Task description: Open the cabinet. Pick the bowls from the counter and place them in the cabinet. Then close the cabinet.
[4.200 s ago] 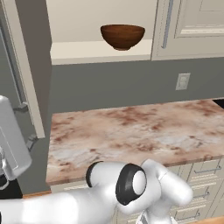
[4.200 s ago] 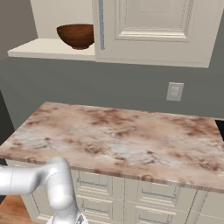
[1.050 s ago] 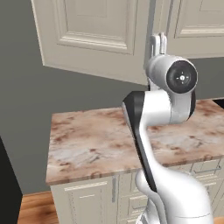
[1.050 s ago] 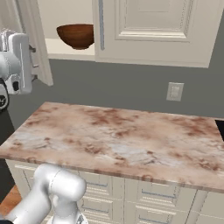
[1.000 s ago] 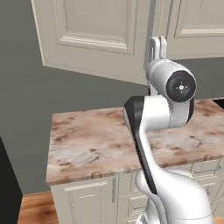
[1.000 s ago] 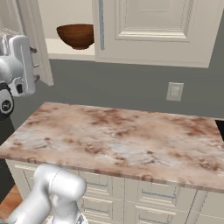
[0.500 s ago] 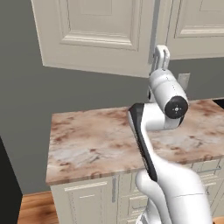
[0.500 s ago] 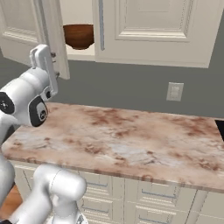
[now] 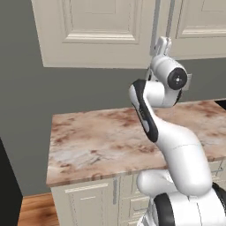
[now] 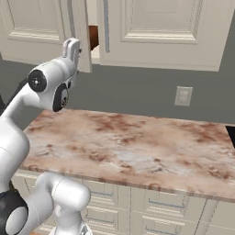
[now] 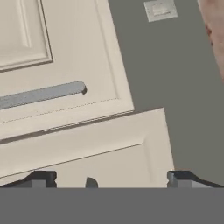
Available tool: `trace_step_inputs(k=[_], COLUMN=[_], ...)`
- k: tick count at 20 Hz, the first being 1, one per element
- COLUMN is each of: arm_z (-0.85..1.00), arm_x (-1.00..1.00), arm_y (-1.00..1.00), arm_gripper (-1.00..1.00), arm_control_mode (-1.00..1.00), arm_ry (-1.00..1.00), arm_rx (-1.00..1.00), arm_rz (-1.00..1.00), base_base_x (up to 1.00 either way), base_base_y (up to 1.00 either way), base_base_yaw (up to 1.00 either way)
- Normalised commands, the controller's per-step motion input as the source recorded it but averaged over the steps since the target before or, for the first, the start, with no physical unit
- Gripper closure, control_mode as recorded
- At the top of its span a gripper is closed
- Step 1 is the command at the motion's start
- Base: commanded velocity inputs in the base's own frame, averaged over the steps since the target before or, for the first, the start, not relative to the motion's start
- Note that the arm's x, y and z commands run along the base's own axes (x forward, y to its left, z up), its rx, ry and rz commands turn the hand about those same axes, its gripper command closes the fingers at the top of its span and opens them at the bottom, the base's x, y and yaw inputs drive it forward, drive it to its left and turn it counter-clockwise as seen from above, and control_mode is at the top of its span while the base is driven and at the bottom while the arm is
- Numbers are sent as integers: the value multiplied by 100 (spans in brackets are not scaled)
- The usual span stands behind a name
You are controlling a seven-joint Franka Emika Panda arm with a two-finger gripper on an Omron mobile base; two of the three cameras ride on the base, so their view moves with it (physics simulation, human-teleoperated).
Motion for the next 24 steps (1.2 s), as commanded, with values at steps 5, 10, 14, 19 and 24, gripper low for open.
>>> trace_step_inputs(k=[5, 10, 14, 19, 24], arm_z=[-3, -13, -32, -54, -58], arm_x=[100, 100, 100, 100, 100], arm_y=[0, 0, 0, 3, 0], arm_gripper=[-100, -100, -100, -100, -100], arm_control_mode=[-100, -100, -100, -100, -100], arm_ry=[30, 27, 25, 0, 0], arm_rx=[10, 7, 5, 0, 0], arm_rz=[6, 8, 10, 7, 6], base_base_x=[0, 0, 0, 0, 0], base_base_y=[0, 0, 0, 0, 0], base_base_yaw=[0, 0, 0, 0, 0])
